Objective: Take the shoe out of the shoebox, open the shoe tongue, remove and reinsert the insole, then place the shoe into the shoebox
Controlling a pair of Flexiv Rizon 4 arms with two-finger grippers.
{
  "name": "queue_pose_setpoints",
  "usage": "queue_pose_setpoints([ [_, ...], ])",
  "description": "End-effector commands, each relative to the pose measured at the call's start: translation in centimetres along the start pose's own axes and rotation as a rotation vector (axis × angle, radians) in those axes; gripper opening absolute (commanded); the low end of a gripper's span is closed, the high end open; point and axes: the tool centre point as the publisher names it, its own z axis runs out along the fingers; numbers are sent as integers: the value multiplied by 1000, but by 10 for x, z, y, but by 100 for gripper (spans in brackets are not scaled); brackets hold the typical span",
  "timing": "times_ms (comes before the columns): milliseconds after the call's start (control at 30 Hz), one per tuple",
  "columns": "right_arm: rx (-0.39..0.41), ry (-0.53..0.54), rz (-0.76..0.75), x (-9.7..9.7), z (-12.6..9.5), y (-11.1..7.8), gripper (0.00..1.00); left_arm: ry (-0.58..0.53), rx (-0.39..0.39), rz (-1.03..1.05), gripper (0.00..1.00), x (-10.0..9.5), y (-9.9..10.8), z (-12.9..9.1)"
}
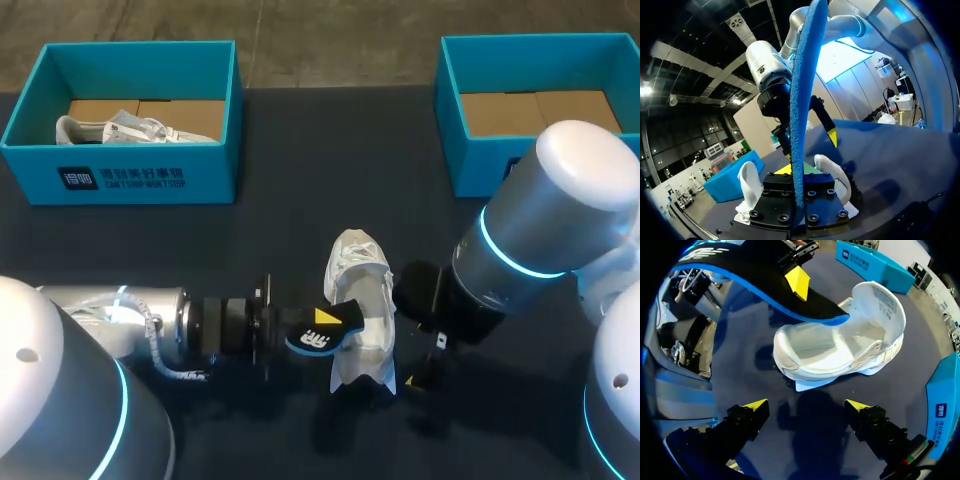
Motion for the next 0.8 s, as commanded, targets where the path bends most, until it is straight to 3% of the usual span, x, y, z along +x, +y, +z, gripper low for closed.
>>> queue_pose_setpoints([
  [33,-3,1,0,1,0,-1,100,6,-6,3,0,0,4,2],
  [433,-3,1,0,1,0,-1,100,29,34,30,0,12,-28,0],
  [800,-3,1,0,1,0,-1,100,49,66,30,0,21,-43,3],
])
